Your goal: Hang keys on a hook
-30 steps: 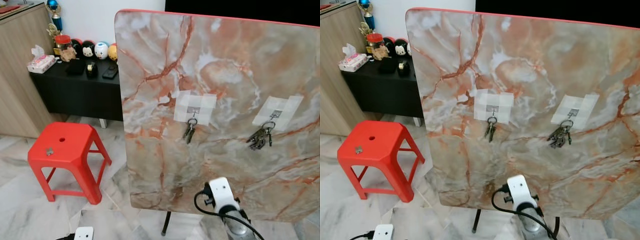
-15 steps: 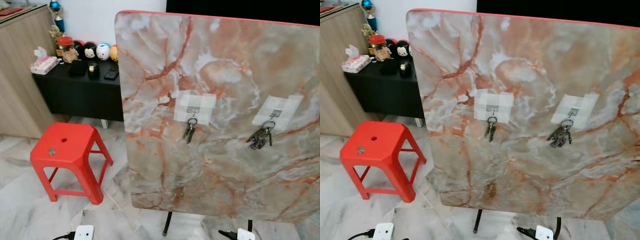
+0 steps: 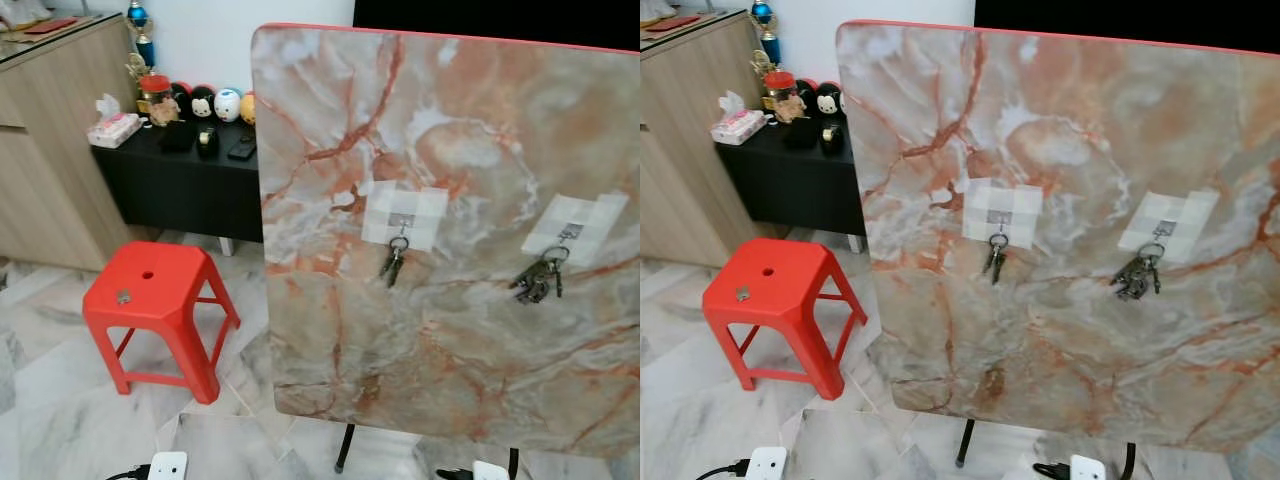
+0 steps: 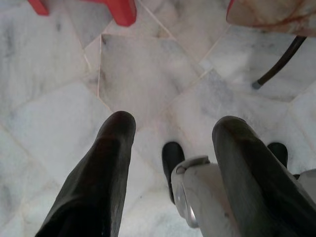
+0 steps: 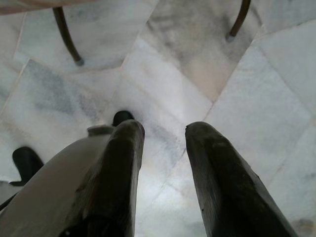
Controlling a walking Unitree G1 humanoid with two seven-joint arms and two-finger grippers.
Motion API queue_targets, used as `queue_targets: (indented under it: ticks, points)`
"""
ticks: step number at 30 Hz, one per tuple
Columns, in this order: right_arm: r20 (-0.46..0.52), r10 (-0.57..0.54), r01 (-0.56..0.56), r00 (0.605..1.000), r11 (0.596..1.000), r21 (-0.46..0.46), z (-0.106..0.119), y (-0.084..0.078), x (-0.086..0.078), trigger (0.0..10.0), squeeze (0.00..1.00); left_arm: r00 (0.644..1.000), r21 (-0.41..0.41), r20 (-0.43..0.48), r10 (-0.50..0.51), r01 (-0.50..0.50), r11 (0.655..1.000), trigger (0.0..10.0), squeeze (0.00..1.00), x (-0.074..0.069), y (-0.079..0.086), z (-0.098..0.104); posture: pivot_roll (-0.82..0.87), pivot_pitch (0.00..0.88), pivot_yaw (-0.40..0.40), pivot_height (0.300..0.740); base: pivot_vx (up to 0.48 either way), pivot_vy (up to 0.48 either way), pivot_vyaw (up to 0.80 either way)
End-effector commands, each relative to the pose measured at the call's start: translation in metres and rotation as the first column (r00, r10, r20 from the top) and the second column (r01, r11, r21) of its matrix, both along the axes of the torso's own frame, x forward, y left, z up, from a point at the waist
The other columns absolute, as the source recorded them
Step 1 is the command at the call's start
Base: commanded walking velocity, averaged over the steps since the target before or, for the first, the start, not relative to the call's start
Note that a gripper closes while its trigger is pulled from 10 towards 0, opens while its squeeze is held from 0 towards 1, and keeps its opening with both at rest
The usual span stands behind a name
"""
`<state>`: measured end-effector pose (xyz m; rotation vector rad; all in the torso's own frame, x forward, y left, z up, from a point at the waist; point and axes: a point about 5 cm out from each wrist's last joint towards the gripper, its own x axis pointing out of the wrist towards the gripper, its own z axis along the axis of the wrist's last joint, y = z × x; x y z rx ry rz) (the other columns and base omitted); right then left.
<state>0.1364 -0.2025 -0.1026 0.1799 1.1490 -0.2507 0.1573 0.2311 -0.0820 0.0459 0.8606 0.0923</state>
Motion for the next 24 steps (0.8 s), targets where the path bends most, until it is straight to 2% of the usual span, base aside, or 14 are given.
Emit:
queue_targets:
  ticks: [1,4,7,11,24]
  points:
    - [0.022,0.008,-0.008,1.0,1.0,-0.004,0.002,0.0,0.007,10.0,0.0,0.999,0.002,-0.037,-0.009,0.009,1.0,10.0,0.0,-0.006,0.002,-0.003,-0.02,0.0,-0.043,0.74,0.0,0.368,0.0]
    - [0.026,0.011,-0.011,1.0,1.0,-0.001,0.003,0.002,0.01,10.0,0.0,0.999,0.003,-0.038,-0.013,0.013,1.0,10.0,0.0,-0.005,0.002,-0.002,-0.02,0.0,-0.043,0.74,0.0,0.37,0.0]
    - [0.015,0.055,-0.055,0.998,0.998,0.006,0.001,0.023,0.01,10.0,0.0,0.999,0.003,-0.036,-0.023,0.023,1.0,10.0,0.0,-0.004,0.002,-0.002,-0.02,0.0,-0.045,0.74,0.0,0.371,0.0]
    - [0.016,0.057,-0.057,0.998,0.998,0.008,0.0,0.03,0.011,10.0,0.0,0.999,0.001,-0.038,-0.021,0.021,1.0,10.0,0.0,-0.005,0.001,-0.003,-0.02,0.0,-0.048,0.74,0.0,0.37,0.0]
    - [0.035,0.037,-0.037,0.999,0.999,0.014,0.001,0.028,0.014,10.0,0.0,0.998,0.009,-0.048,-0.036,0.036,0.999,10.0,0.0,-0.006,0.003,-0.003,-0.02,0.0,-0.036,0.74,0.0,0.37,0.0]
